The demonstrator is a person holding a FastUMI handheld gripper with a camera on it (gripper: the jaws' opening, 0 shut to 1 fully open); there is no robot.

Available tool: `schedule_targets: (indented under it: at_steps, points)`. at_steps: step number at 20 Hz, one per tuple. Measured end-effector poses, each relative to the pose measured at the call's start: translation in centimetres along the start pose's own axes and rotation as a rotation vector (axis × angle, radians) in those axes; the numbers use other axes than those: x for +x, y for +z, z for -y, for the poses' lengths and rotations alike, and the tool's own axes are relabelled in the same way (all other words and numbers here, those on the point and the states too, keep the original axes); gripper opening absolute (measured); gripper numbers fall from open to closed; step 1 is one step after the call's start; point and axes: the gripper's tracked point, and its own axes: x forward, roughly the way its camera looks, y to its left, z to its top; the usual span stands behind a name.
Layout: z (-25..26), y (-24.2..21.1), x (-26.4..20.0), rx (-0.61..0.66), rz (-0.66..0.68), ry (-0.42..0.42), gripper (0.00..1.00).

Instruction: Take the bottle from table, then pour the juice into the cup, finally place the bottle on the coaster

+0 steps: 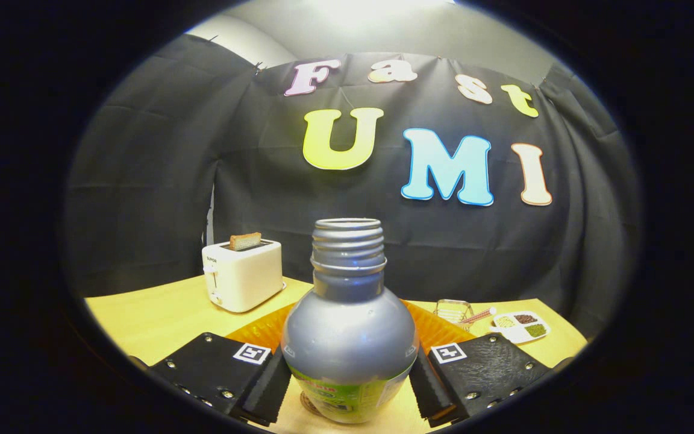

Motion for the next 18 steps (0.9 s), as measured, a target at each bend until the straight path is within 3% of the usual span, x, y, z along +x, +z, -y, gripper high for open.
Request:
schedule_targets:
  at_steps: [18]
  points:
    - [-1.2, -8.1, 5.4, 0.091, -0.082, 0.077, 0.82]
